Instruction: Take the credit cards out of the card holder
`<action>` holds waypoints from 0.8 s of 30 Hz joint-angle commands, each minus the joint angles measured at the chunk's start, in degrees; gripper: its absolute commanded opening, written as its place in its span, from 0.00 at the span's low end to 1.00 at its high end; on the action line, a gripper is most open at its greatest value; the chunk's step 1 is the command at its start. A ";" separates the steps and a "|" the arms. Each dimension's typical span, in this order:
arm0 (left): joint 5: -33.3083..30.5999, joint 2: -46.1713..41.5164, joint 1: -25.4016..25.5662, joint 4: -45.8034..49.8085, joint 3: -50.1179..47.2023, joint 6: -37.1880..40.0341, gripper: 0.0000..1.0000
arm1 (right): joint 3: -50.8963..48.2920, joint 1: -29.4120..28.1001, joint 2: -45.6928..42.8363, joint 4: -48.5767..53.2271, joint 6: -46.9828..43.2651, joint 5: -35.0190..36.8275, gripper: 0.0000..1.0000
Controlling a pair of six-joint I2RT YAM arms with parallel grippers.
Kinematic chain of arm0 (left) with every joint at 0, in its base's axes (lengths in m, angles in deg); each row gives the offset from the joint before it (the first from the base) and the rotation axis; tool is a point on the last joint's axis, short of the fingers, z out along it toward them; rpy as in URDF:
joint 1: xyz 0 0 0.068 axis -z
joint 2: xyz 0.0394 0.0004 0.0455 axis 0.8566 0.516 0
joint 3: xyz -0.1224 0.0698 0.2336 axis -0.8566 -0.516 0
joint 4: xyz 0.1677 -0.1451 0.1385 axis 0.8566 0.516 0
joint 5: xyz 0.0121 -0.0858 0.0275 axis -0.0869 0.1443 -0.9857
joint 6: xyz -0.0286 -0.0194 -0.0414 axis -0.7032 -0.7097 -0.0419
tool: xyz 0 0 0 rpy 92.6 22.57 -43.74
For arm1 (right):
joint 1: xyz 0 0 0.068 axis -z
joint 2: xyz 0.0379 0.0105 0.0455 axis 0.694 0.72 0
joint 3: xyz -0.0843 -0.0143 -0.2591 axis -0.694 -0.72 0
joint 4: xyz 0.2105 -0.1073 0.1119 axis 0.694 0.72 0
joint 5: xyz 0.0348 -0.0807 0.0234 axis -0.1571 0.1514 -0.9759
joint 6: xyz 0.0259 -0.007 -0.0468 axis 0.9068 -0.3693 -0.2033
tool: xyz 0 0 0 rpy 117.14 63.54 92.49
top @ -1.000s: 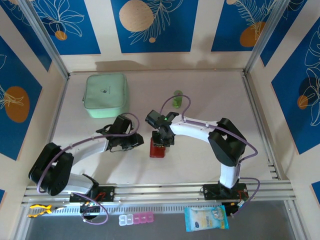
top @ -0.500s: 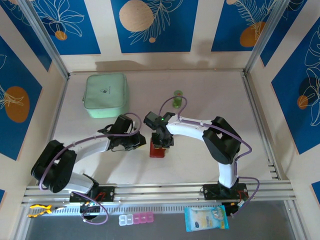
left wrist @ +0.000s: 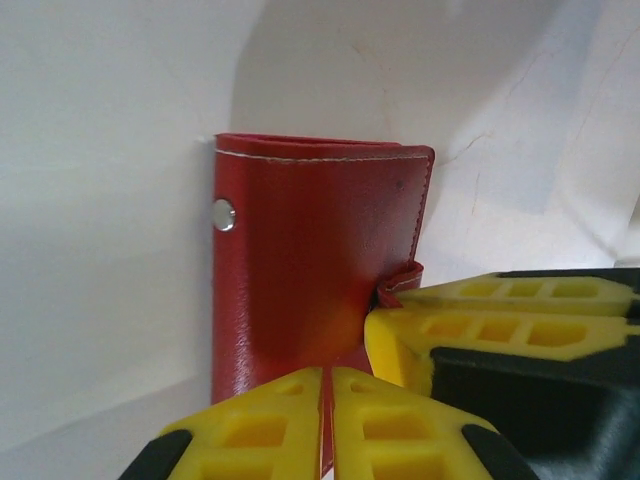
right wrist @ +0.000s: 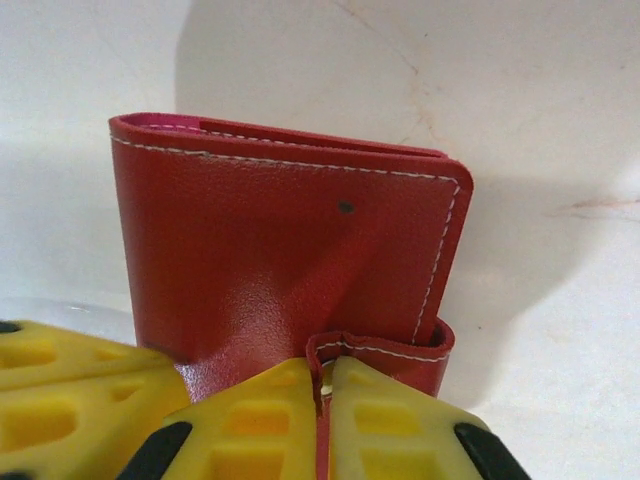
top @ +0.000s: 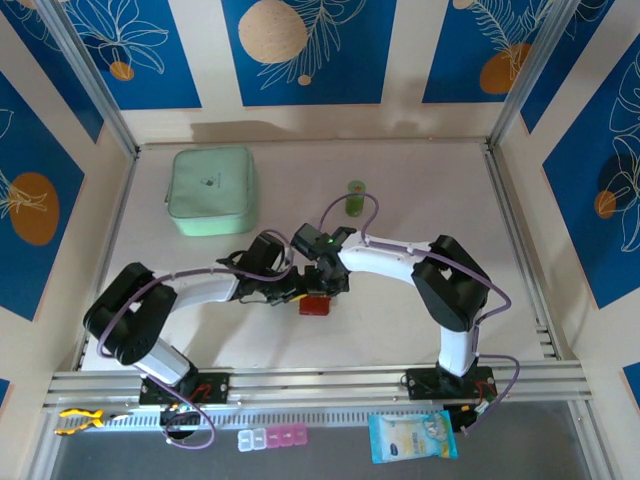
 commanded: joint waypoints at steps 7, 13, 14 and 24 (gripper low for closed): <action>-1.07 4.75 0.58 2.94 -0.05 -1.52 0.10 | -3.81 -0.09 -3.68 -0.72 -0.21 1.73 0.00; -1.78 6.28 0.58 2.40 -2.17 -2.27 0.08 | -6.40 1.44 -6.94 0.22 -0.56 2.80 0.00; -1.94 6.09 0.56 2.63 -2.37 -2.26 0.08 | -7.04 1.86 -7.83 0.23 -0.71 2.98 0.00; -1.95 4.13 0.68 2.37 -2.47 -2.77 0.12 | -14.41 6.25 -13.94 -2.62 -1.26 0.61 0.00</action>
